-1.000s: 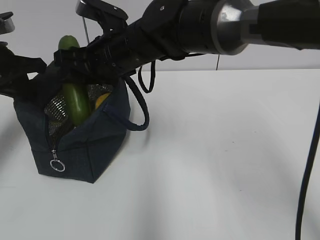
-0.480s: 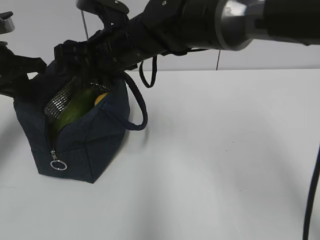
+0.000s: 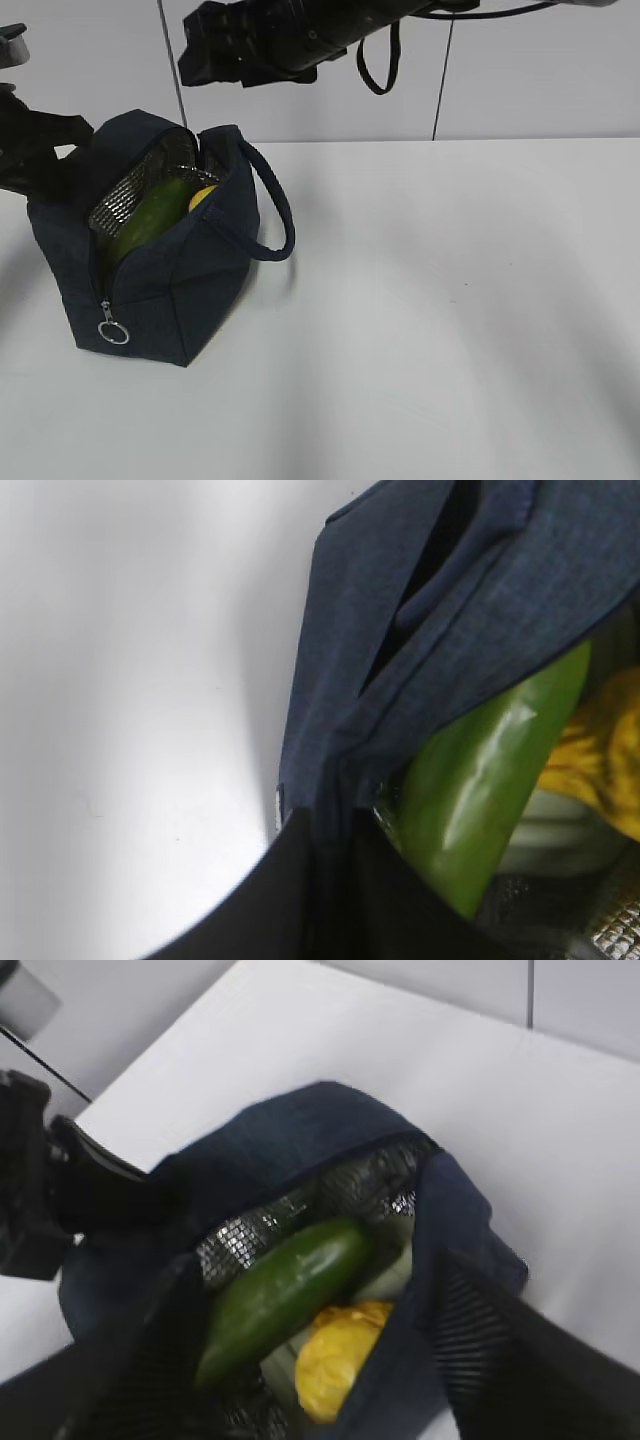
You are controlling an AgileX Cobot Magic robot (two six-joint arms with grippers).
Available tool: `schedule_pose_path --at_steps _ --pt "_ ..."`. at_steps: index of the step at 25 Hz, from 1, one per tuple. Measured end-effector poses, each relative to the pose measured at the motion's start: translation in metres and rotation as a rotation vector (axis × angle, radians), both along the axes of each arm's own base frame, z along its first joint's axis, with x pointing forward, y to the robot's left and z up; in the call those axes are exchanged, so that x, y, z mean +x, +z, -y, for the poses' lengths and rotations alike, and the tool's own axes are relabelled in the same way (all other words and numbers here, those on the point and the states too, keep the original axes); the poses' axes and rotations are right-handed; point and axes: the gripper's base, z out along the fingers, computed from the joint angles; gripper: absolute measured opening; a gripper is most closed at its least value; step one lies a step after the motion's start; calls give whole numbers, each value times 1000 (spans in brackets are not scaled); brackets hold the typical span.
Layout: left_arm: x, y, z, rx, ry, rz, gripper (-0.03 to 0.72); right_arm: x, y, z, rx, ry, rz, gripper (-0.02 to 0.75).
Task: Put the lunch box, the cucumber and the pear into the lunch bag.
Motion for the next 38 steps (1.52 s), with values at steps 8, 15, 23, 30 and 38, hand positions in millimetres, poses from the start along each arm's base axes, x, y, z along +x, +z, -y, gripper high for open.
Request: schedule_pose_path --at_steps 8,15,23,30,38 --pt "0 0 1 -19 6 -1 12 -4 -12 8 -132 12 -93 344" --pt "0 1 3 -47 15 -2 12 -3 -42 5 -172 16 -245 315" --pt "0 2 9 -118 16 -1 12 -2 -52 1 -175 17 -279 312" --pt "0 3 11 -140 13 1 12 -2 -56 -2 -176 17 -293 312" --pt "0 3 11 -143 11 3 12 -3 -49 0 -169 15 -279 313"
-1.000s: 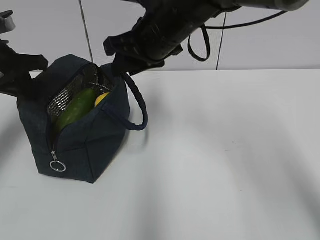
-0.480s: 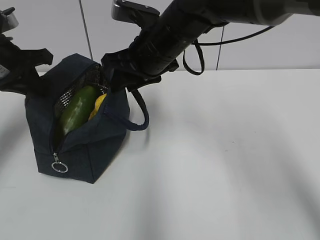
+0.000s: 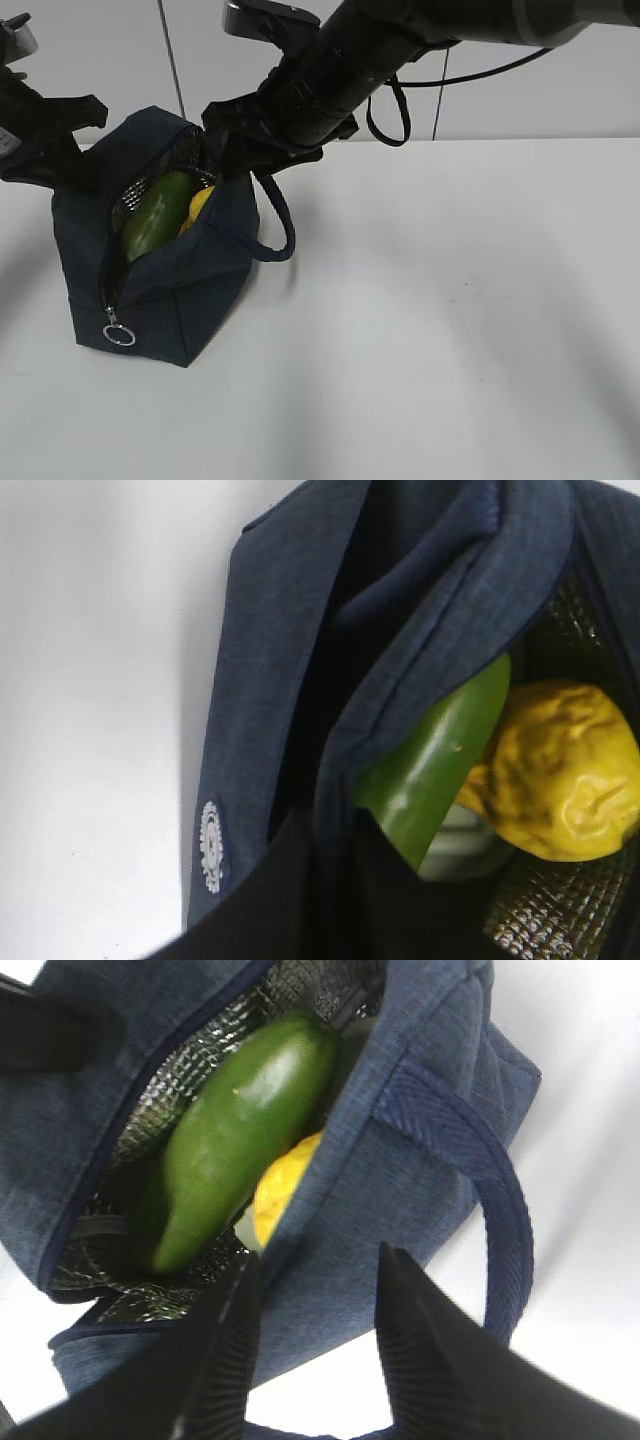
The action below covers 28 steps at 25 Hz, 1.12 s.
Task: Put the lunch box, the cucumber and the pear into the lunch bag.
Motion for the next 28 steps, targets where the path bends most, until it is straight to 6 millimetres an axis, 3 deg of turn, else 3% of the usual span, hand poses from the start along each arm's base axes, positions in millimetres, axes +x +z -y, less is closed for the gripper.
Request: schedule_pose_path --at_steps 14,22,28 --pt "0 2 5 -54 -7 8 12 -7 10 -6 11 17 22 340" --pt "0 3 7 -76 -9 6 12 -2 -3 -10 -2 -1 -7 340" --pt "0 3 8 -81 -25 7 12 0 -8 -10 -4 -12 -25 241"
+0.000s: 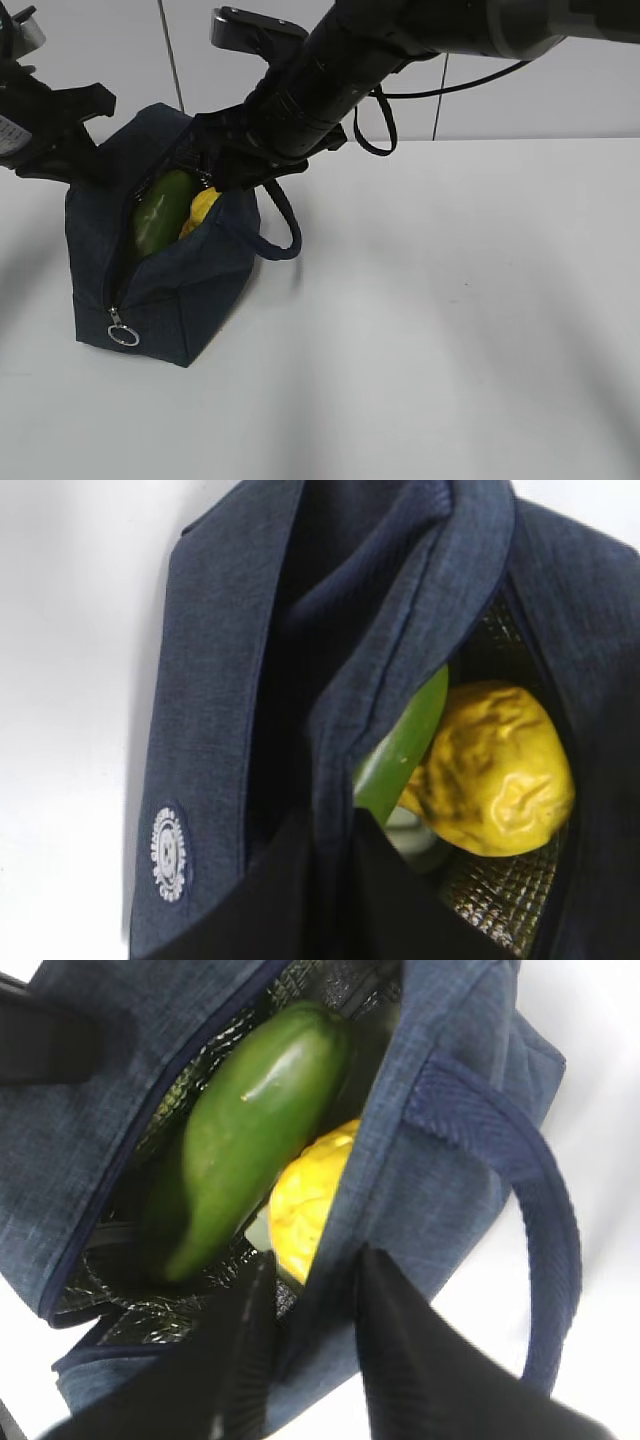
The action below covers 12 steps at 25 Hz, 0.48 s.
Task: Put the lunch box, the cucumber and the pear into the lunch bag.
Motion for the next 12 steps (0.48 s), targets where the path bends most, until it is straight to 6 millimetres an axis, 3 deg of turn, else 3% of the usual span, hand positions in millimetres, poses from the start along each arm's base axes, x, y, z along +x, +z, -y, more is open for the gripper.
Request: schedule_pose_path --at_steps 8,12 --pt "0 0 1 -10 -1 -1 12 -1 -1 1 -12 9 -15 43" --pt "0 0 1 -11 -3 0 12 -1 -2 1 -20 12 -16 15"
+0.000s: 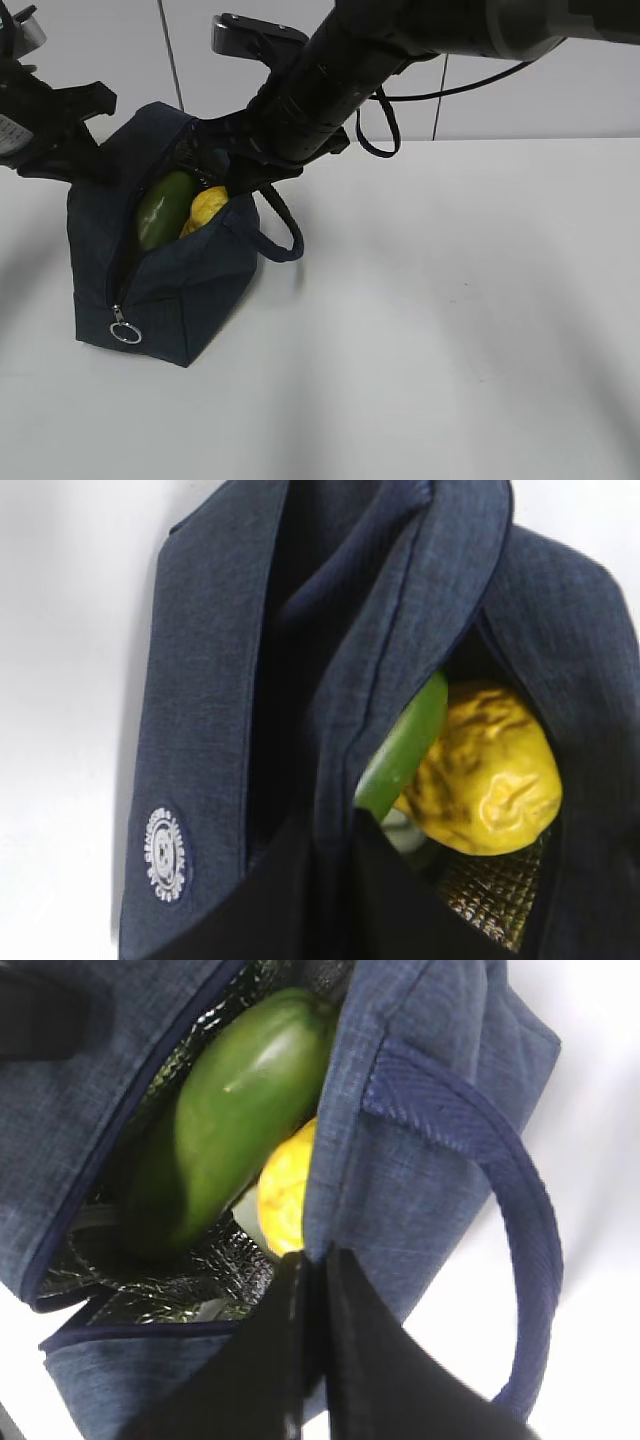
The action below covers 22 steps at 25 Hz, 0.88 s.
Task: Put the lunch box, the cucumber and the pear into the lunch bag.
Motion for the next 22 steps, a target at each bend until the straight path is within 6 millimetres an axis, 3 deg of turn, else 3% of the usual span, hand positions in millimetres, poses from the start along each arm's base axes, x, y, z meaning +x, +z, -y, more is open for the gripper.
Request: schedule_pose_path --at_steps 11,22 --pt "-1 6 13 -132 -46 13 12 -3 14 12 -119 27 89 13" --pt "-18 7 78 -129 -225 30 11 -9 27 34 -313 16 111 12"
